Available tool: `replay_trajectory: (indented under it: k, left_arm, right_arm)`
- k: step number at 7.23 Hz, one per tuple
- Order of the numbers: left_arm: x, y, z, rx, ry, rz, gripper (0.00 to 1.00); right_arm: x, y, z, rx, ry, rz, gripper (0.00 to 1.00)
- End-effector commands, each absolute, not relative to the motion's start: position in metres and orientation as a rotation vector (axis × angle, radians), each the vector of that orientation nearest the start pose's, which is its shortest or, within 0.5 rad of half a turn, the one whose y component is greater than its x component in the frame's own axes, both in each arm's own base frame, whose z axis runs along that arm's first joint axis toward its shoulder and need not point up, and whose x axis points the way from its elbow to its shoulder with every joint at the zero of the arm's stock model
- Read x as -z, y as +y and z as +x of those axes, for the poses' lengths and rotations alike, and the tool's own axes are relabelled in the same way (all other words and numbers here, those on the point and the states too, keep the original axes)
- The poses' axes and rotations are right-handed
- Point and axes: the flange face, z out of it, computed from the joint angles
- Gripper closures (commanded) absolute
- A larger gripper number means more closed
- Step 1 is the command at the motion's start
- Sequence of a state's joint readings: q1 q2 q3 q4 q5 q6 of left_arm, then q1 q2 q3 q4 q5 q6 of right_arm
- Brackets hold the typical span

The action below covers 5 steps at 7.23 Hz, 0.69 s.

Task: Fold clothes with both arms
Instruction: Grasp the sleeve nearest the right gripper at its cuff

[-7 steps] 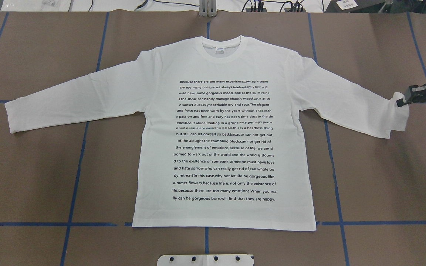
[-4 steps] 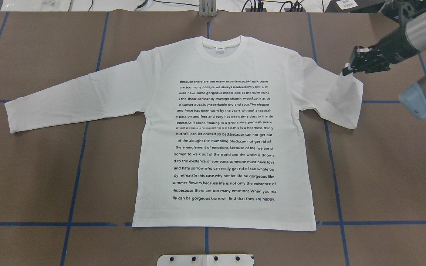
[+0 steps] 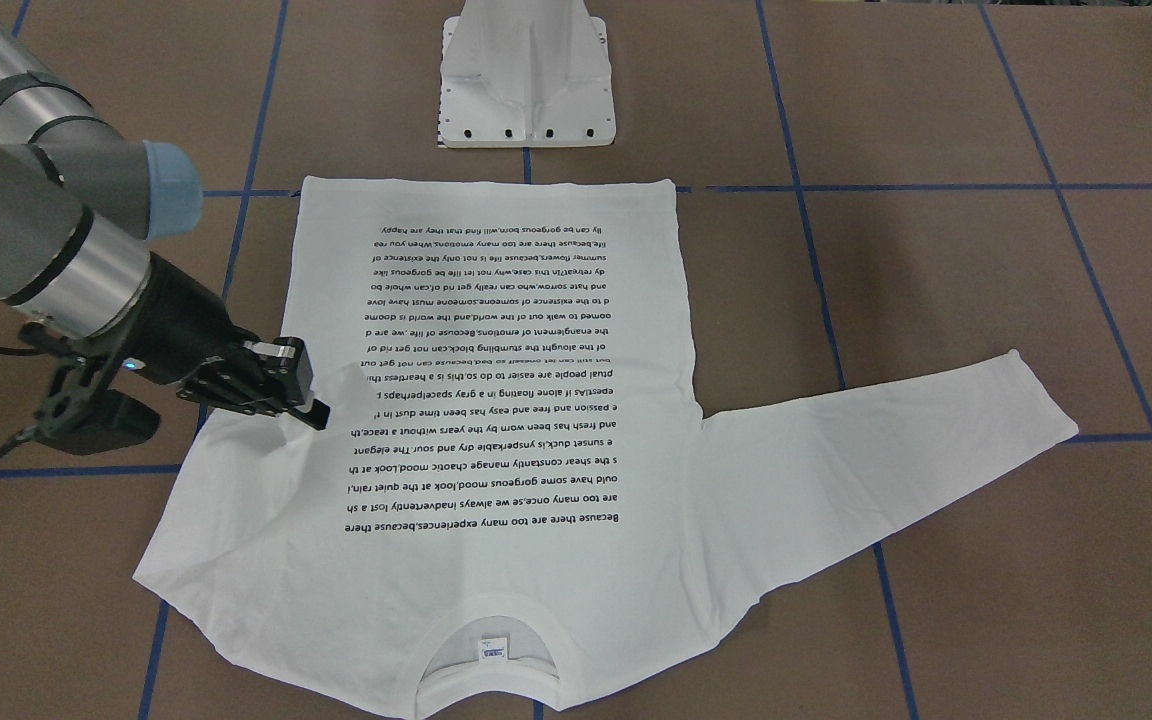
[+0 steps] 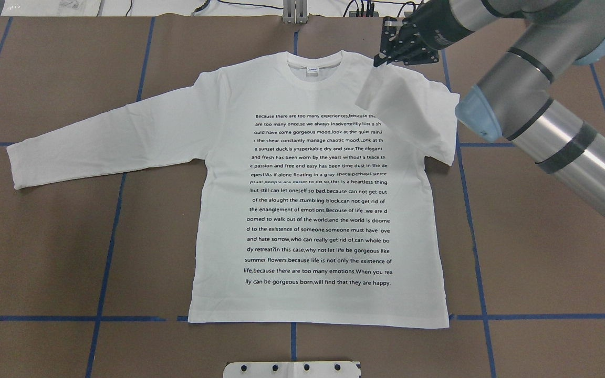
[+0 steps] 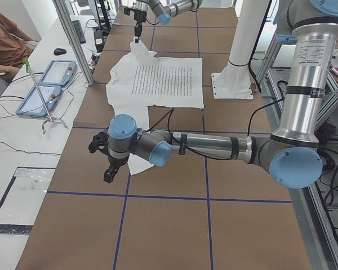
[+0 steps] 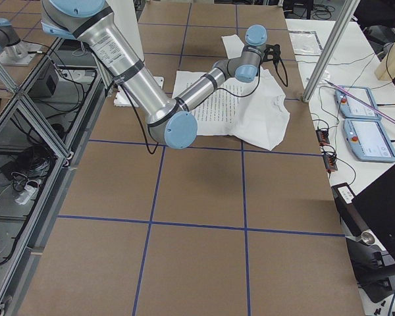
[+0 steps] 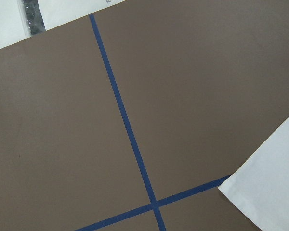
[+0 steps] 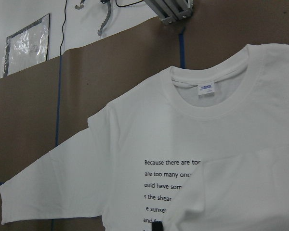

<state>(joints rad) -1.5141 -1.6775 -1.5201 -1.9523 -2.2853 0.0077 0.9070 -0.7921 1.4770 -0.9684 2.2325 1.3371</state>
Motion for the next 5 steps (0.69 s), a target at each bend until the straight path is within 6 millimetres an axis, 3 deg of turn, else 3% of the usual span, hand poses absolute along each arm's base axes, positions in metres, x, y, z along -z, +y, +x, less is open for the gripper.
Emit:
replay_trajectory:
  k: [1, 3, 4, 5]
  left_arm:
    - [-0.594, -0.560, -0.036, -0.214, 0.713, 0.394, 0.00]
    - [-0.594, -0.559, -0.037, -0.213, 0.712, 0.395, 0.00]
    - [-0.594, -0.559, -0.036, -0.213, 0.713, 0.393, 0.00]
    - [-0.594, -0.559, -0.037, -0.213, 0.712, 0.395, 0.00]
  right_arm:
    - [-0.100, -0.569, -0.448, -0.131, -1.346, 0.258, 1.00]
    - [-0.120, -0.561, -0.505, -0.146, -1.278, 0.260, 1.00]
    - [-0.131, -0.571, -0.532, -0.153, -1.235, 0.230, 1.00]
    - [-0.127, -0.593, -0.564, -0.166, -1.186, 0.198, 1.00]
